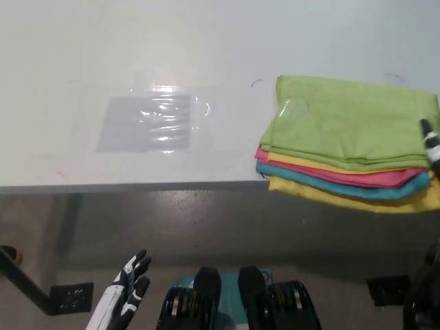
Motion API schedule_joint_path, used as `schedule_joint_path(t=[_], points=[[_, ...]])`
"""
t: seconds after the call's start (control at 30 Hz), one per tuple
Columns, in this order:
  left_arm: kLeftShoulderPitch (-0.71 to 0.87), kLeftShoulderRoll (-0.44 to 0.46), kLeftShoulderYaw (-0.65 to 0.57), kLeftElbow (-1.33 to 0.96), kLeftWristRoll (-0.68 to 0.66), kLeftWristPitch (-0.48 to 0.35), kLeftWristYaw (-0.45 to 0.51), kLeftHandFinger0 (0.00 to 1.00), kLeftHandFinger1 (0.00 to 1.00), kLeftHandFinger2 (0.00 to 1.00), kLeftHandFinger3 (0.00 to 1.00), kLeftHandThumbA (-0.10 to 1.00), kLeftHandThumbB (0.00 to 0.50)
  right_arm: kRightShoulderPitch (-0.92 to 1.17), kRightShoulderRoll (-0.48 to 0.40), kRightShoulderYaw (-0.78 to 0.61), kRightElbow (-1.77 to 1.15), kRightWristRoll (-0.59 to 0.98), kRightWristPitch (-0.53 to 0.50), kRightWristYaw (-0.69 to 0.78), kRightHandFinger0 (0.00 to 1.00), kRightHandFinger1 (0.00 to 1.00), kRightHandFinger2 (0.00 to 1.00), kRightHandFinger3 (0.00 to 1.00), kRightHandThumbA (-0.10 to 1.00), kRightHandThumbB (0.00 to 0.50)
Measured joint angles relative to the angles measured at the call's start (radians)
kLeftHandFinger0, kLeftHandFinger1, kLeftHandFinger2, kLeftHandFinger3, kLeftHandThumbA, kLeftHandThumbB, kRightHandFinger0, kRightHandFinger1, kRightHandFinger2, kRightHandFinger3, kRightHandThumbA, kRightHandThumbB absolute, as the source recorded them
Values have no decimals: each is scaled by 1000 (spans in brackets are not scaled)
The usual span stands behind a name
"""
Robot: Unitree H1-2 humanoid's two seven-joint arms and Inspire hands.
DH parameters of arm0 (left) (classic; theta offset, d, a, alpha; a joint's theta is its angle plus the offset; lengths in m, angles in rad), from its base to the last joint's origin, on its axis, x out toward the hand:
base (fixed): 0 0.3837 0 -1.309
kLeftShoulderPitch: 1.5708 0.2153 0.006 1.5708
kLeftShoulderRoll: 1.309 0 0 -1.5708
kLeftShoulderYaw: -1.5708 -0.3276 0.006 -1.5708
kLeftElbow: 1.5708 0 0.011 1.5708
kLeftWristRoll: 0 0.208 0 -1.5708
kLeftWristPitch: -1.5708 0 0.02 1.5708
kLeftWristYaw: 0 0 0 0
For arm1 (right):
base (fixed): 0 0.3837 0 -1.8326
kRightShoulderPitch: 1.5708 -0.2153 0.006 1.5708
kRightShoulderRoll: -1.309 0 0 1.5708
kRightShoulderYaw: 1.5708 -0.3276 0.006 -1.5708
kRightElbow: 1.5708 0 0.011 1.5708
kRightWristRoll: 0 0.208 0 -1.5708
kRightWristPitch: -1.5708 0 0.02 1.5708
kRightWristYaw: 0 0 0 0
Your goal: A stack of folded microfibre clothes with a single fold is kept infront of the robot. the robot uses its right hand to grab one end of the clothes and pulla it away from the other end to unfold
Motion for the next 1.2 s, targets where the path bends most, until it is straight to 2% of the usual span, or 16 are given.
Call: schedule_joint_path(t=[0.03, 0.23, 0.27, 0.33, 0.4, 0.53, 0.57, 0.63, 0.67, 0.77, 0.83, 0.9, 1.0, 1.2], points=[[0, 0, 0, 0, 0, 0, 0, 1000, 1000, 1000, 1000, 908, 274, 35, -2, 41, -43, -1, 4, 20, 1000, 1000, 1000, 1000, 975, 230], [5, 0, -2, -1, 1, -3, 0, 1000, 1000, 1000, 1000, 888, 268, 219, -43, 281, -90, -5, 8, 141, 1000, 1000, 1000, 1000, 945, 240], [8, 0, -3, -1, 1, -4, 0, 1000, 1000, 1000, 1000, 890, 265, 242, -54, 301, -73, -5, 8, 157, 1000, 1000, 1000, 1000, 946, 252], [14, 0, -4, -1, 1, -5, 0, 1000, 1000, 1000, 1000, 896, 264, 282, -76, 321, -33, -3, 8, 183, 1000, 1000, 1000, 1000, 930, 238], [16, 0, -5, 0, 1, -6, 0, 1000, 1000, 1000, 1000, 913, 272, 315, -99, 327, 14, 6, 6, 200, 1000, 1000, 1000, 1000, 925, 249], [15, -1, -5, 0, 2, -11, 0, 1000, 1000, 1000, 1000, 910, 259, 349, -113, 323, 104, 55, 0, 227, 1000, 1000, 1000, 1000, 917, 222], [15, -2, -5, 0, 2, -11, 0, 1000, 1000, 1000, 1000, 912, 257, 357, -111, 321, 122, 74, 0, 234, 1000, 1000, 1000, 1000, 949, 213], [16, -4, -5, 1, 2, -14, 0, 1000, 1000, 1000, 1000, 918, 257, 370, -106, 316, 153, 113, 0, 250, 1000, 1000, 1000, 1000, 983, 239], [16, -5, -6, 2, 2, -16, 1, 1000, 1000, 1000, 1000, 922, 265, 376, -105, 311, 170, 134, -1, 258, 1000, 1000, 1000, 1000, 997, 275], [17, -8, -6, 2, 2, -19, 1, 1000, 1000, 1000, 1000, 923, 262, 385, -99, 291, 238, 194, -3, 279, 1000, 1000, 1000, 1000, 1000, 236], [18, -10, -6, 3, 2, -20, 1, 1000, 1000, 1000, 1000, 922, 268, 389, -92, 278, 265, 219, -4, 289, 1000, 1000, 1000, 1000, 1000, 233], [17, -14, -6, 3, 2, -21, 1, 1000, 1000, 1000, 1000, 931, 271, 390, -85, 263, 282, 247, -4, 300, 1000, 1000, 1000, 1000, 1000, 267], [16, -14, -6, 3, 2, -23, 1, 1000, 1000, 1000, 1000, 926, 263, 388, -80, 258, 284, 268, -4, 314, 1000, 1000, 1000, 1000, 997, 278], [15, -14, -4, 3, 2, -23, 1, 1000, 1000, 1000, 1000, 916, 248, 388, -70, 255, 291, 280, -7, 330, 1000, 1000, 1000, 1000, 948, 232]])
